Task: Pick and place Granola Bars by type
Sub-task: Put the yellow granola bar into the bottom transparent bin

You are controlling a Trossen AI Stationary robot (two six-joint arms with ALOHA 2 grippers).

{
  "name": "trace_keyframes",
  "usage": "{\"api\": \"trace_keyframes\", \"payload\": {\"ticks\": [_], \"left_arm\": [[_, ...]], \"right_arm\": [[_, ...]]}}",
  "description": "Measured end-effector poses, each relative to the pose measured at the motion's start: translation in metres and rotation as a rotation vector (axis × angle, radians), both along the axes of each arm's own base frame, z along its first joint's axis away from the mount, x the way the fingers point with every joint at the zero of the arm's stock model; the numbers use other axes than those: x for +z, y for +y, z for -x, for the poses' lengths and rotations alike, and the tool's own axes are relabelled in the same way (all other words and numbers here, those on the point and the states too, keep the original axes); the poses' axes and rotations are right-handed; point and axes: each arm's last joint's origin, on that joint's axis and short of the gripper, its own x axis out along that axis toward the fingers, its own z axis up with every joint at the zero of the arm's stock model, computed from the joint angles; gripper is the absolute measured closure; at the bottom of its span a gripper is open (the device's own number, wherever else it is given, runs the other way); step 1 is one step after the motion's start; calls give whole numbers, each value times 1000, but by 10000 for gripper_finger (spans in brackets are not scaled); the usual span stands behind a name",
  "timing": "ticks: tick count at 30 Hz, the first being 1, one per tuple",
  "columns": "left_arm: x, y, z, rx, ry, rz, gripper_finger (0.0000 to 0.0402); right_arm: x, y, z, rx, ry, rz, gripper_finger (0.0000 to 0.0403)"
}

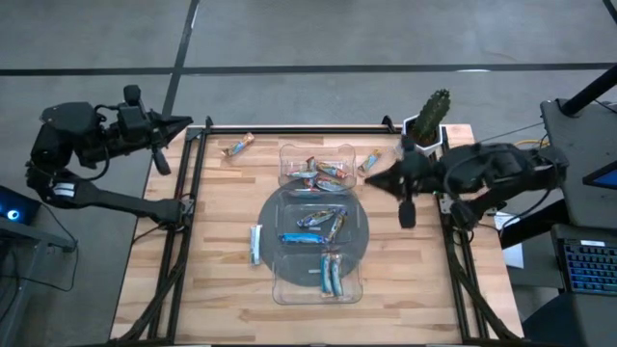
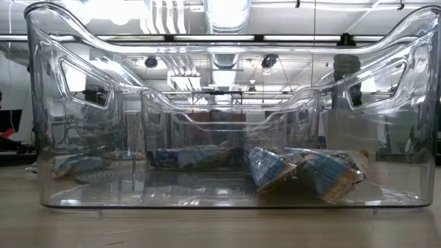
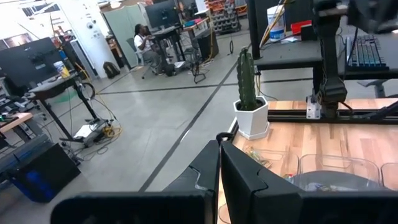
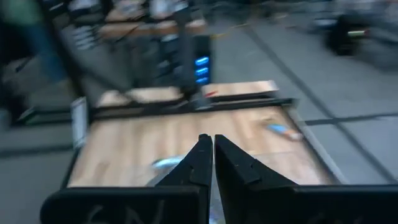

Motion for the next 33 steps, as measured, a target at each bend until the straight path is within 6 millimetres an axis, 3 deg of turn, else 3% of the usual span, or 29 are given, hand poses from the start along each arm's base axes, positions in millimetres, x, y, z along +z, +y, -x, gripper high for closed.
{"api": "trace_keyframes", "payload": {"ticks": [4, 12, 22, 29, 33], "left_arm": [[0, -1, -3, -43, 5, 10, 402], [0, -2, -3, -56, -35, 99, 402], [17, -2, -2, -57, 27, 166, 402], [39, 4, -9, 126, 14, 189, 402], [40, 7, -19, 153, 63, 174, 402]], "right_arm": [[6, -10, 12, -188, -47, -9, 394], [3, -36, 28, -384, -29, -138, 395], [0, -41, 29, -389, 13, -118, 395], [0, -41, 29, -386, 14, -117, 394], [0, -41, 29, -384, 15, -115, 394]]}}
